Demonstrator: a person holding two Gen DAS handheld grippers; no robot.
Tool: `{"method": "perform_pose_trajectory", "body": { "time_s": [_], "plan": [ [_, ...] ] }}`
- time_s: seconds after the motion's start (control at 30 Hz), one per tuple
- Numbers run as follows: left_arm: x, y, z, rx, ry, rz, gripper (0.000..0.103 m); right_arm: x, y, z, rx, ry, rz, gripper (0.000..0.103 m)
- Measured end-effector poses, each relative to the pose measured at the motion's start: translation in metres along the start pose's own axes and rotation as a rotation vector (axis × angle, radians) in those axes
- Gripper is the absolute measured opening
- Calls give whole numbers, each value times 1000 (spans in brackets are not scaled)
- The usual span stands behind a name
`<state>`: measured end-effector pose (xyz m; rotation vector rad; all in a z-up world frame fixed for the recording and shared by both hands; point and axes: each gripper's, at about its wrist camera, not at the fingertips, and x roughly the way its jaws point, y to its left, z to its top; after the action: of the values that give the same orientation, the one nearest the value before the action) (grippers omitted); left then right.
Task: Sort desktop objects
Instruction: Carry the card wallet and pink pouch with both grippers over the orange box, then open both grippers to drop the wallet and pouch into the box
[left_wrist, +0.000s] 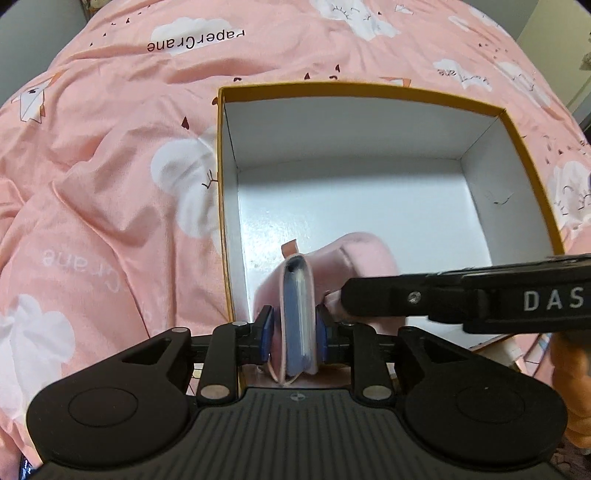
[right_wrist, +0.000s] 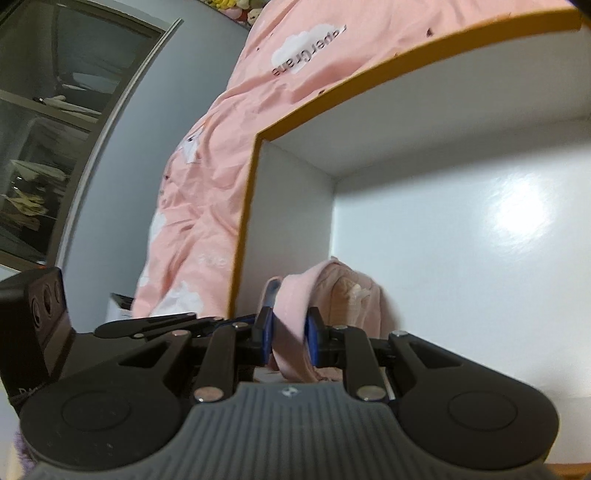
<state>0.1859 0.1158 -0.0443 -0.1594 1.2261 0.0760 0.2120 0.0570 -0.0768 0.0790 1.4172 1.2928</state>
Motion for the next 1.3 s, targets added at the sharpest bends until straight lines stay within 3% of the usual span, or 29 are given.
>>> {"method": "perform_pose_trajectory", "body": {
  "time_s": [0.13,0.23,0.47,0.87,1.03,1.3],
  "plan": [
    [-11,7,-1,-14,-16,-21,27,3,6,0,-11,1,-6,20],
    [-26,13,-5,-14,-56,-44,33,5,9,1,-12,3,-8,21],
    [-57,26,-23,-28,-154,-99,35,22,18,-2,-43,12,-57,22],
    [-41,22,-41,-25,-168,-98,37,33,34,-8,-101,7,-115,30],
    [-39,19,-44,-14,-174,-69,38,24,37,-9,-120,-22,-126,43],
    [-47,20,-53,-32,-201,-88,38,3,44,-14,-149,-66,-132,44]
  ]
}}
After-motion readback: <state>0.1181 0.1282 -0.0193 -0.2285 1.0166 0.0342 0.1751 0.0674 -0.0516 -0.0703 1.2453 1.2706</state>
